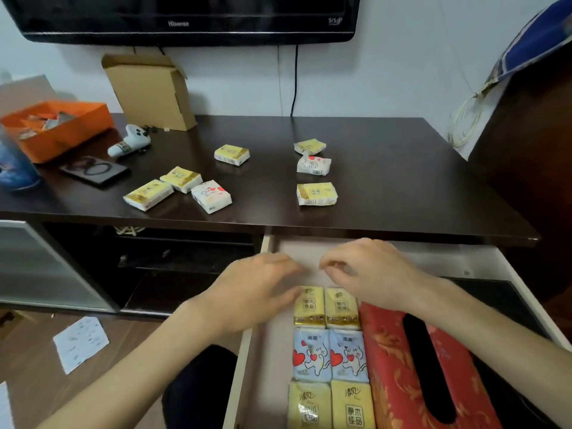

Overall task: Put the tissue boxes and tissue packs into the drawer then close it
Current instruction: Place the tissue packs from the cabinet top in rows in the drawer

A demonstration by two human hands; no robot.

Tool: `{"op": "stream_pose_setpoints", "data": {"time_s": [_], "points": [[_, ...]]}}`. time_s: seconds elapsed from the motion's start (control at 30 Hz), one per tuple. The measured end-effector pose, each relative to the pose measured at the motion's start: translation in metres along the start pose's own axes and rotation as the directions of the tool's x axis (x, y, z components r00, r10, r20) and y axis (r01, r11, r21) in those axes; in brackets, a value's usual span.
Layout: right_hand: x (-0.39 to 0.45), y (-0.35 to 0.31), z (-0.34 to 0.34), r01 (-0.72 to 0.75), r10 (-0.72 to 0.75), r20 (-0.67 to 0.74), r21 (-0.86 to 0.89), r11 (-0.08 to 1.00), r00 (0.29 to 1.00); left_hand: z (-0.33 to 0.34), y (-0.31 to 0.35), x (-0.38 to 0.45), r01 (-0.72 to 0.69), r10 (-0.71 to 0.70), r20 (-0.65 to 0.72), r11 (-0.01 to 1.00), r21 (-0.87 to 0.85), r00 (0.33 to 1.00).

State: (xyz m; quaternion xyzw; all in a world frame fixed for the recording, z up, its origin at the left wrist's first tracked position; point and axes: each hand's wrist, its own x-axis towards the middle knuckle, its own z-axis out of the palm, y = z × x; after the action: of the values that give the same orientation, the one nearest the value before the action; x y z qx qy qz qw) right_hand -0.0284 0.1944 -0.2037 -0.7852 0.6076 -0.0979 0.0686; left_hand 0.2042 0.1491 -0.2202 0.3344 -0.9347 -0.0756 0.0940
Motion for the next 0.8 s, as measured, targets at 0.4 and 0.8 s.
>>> {"op": "stream_pose_setpoints", "data": {"time_s": [0.4,0.8], "points": [[0.108,0.036,-0.012,-0.102,0.119,-0.172,0.104,0.989,0.978,-0.058,-0.125,0.025,0.441,-0.436,-0.178,0.898,-0.012,0.882],[0.216,0.094,-0.020,-0.318,0.368,-0.137,0.292,0.902,0.920,-0.051,-0.132,0.079,0.442,-0.443,-0.031,0.896,-0.043,0.896]]}}
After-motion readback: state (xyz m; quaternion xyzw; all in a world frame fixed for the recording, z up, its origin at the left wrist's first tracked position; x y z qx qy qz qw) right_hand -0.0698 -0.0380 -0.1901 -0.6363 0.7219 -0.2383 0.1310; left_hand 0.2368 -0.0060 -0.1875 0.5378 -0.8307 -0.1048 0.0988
